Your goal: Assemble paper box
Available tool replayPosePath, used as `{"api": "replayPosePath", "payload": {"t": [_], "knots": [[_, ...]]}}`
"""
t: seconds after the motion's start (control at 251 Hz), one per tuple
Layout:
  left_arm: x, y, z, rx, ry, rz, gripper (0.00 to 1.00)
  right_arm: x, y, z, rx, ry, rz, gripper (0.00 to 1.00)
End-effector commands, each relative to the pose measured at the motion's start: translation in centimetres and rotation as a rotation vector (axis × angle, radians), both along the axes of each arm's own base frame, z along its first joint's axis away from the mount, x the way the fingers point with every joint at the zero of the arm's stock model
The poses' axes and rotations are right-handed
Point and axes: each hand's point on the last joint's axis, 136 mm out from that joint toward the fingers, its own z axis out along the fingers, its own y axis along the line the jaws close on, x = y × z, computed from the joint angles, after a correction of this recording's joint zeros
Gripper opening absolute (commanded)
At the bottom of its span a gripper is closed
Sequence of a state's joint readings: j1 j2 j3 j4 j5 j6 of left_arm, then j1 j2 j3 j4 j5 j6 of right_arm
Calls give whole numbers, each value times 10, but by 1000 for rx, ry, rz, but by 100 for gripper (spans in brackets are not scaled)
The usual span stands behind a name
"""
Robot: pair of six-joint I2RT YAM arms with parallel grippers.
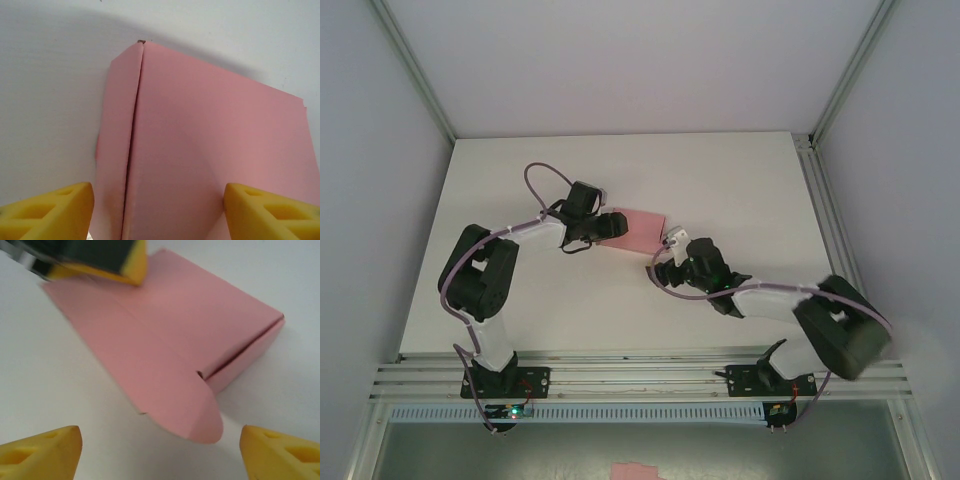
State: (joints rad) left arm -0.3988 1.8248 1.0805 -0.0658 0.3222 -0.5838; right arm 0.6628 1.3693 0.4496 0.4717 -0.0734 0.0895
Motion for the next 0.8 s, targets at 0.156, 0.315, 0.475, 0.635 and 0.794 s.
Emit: {"api": "replayPosePath", "payload": {"t": [0.156,0.315,0.475,0.635,0.794], "knots": [[-20,10,-48,45,146,10,67,-6,-27,41,118,16,-122,98],[-30,10,-54,97,161,16,65,45,-43,53,175,168,-348,98],[-36,10,-60,123,171,23,65,75,-22,16,157,404,-331,90],[-40,10,-62,132,186,32,65,87,1,-21,236,594,-224,69],[-47,6,-63,130,192,17,65,89,-7,-59,175,652,-266,59]]}}
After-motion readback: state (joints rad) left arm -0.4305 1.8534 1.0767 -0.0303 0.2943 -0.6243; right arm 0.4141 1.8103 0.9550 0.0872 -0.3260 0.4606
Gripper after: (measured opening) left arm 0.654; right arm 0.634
